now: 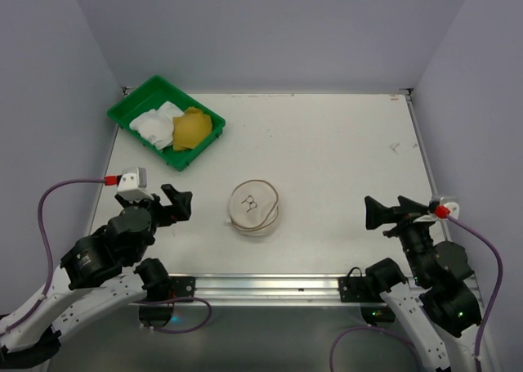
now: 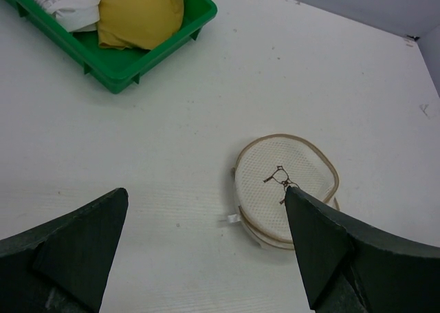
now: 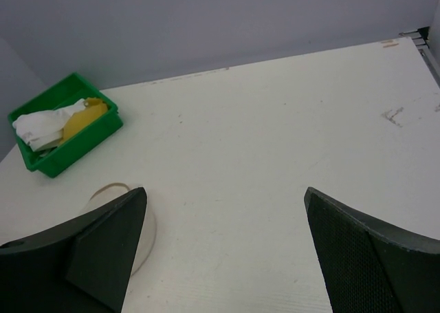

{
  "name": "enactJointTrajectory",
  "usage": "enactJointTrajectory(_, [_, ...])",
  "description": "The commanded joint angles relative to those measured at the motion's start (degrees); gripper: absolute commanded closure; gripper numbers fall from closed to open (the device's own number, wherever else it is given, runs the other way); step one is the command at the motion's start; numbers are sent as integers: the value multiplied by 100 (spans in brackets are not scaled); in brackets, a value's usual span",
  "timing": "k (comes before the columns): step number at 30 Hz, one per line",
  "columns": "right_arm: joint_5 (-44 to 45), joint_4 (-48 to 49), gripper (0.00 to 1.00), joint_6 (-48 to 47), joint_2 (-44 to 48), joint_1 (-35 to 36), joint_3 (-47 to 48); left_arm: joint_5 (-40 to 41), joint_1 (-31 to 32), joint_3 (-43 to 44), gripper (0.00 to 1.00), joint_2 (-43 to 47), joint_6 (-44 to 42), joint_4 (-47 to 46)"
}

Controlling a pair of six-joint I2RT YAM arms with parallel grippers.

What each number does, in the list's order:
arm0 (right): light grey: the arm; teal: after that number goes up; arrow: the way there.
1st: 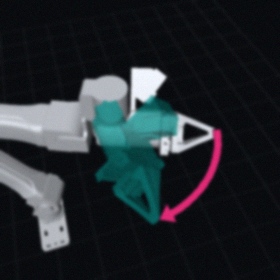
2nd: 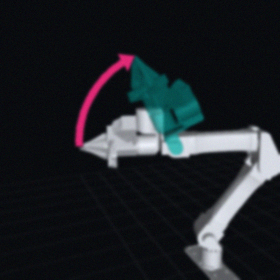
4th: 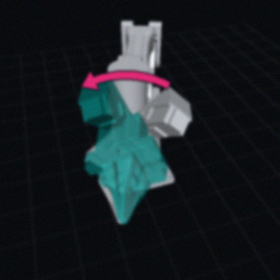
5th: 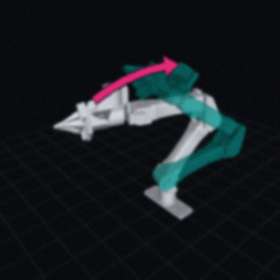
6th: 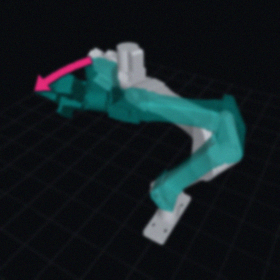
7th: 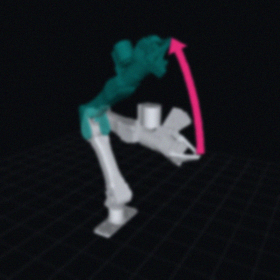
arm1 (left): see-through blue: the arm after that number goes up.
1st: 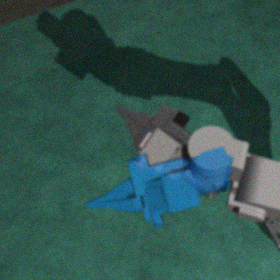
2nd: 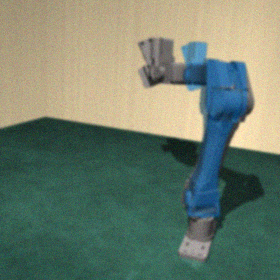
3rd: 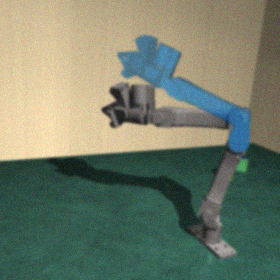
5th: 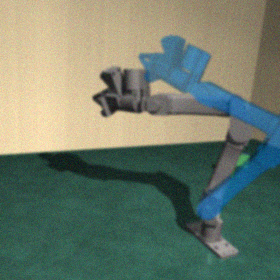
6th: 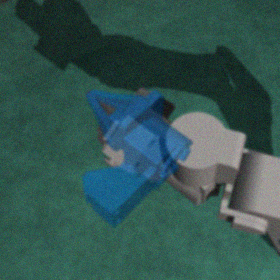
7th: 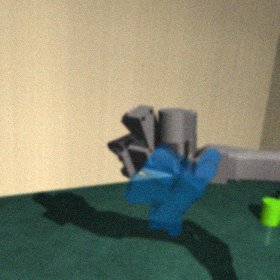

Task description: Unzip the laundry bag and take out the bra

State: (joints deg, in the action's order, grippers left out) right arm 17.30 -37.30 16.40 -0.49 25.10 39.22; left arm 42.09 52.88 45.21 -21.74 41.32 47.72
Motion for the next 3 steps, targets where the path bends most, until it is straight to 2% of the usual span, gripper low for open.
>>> enactJointTrajectory(1, [-148, 118, 1, -49, 498, -5, -20, 265, 12, -4, 0, -14, 175, 0])
enactJointTrajectory(3, [-139, 126, 1, -67, 471, -5, -20, 256, 12, 23, 0, -67, 174, 0])
